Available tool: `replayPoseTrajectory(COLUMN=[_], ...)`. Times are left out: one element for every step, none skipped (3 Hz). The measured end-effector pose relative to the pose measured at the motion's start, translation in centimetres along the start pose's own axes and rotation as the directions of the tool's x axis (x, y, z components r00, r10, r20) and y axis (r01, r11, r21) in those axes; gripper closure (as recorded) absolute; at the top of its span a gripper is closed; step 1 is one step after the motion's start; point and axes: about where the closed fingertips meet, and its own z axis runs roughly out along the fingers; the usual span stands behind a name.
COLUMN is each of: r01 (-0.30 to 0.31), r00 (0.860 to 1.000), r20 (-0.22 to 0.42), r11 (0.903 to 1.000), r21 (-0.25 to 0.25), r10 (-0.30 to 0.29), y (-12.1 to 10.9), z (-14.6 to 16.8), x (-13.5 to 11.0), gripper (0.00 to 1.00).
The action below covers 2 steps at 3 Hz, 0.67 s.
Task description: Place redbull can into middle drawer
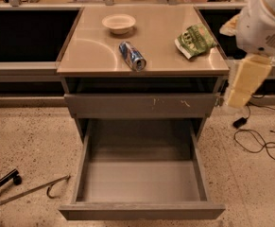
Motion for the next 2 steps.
replayPoseTrajectory(r01=[0.138,0.183], r00=[0.990,0.982], r20=[0.026,0.029], r11=[0.9893,0.9778], r21=[0.048,0.102], r10=[-0.139,-0.187], y=[-4.3,-8.2], z=[1.8,3.5], x=[-5.2,-9.3], gripper=[0.00,0.00])
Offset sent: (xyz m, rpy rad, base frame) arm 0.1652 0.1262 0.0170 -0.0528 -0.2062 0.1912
